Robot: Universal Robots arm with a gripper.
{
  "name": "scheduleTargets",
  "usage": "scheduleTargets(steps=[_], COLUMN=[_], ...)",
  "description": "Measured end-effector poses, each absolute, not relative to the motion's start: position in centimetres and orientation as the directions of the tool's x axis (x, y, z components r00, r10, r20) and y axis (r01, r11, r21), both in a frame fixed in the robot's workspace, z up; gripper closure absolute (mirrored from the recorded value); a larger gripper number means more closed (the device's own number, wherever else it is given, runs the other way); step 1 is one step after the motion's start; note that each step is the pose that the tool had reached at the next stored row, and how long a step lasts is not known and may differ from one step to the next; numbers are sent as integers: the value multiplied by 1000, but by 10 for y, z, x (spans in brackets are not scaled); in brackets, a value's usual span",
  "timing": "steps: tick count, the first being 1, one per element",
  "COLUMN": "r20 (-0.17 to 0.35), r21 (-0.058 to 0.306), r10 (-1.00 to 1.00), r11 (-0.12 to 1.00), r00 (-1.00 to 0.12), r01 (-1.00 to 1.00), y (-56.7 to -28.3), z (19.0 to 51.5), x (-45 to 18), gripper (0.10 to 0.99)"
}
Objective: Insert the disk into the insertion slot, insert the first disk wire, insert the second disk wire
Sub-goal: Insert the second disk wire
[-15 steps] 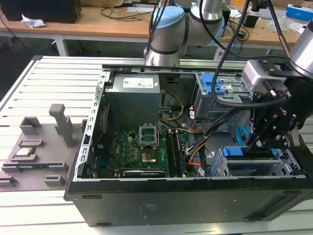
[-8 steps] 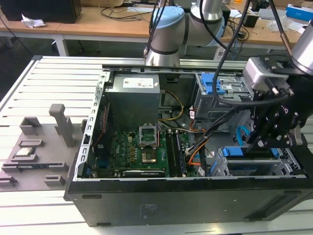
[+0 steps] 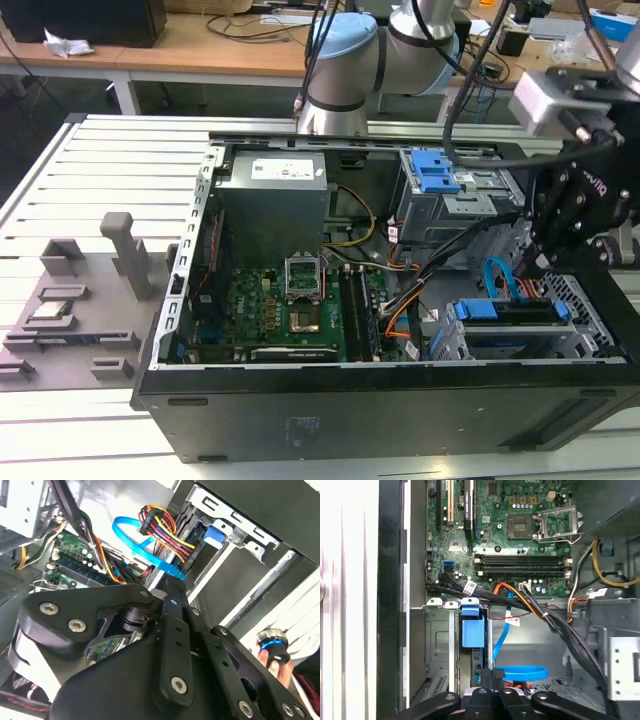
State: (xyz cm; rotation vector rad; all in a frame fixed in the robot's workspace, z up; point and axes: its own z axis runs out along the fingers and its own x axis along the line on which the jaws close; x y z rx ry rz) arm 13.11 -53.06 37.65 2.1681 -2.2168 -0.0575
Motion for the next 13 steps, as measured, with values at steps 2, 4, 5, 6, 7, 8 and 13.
scheduleTargets(steps=[2, 4, 5, 6, 7, 8, 13], r20=[3, 3, 3, 2, 2, 2, 3], r21=[55, 55, 55, 55, 55, 55, 55], r10=[-1000, -1000, -1000, -1000, -1000, -1000, -1000], r11=[22, 22, 22, 22, 22, 22, 22], r00=[-22, -22, -22, -22, -22, -22, -22], r01=[-998, -998, -998, -998, -998, -998, -998], y=[-530, -530, -530, -530, -530, -530, -530], z=[386, 393, 394, 395, 395, 395, 395], x=[131, 131, 131, 131, 131, 131, 131], gripper=[980, 980, 980, 980, 980, 980, 980])
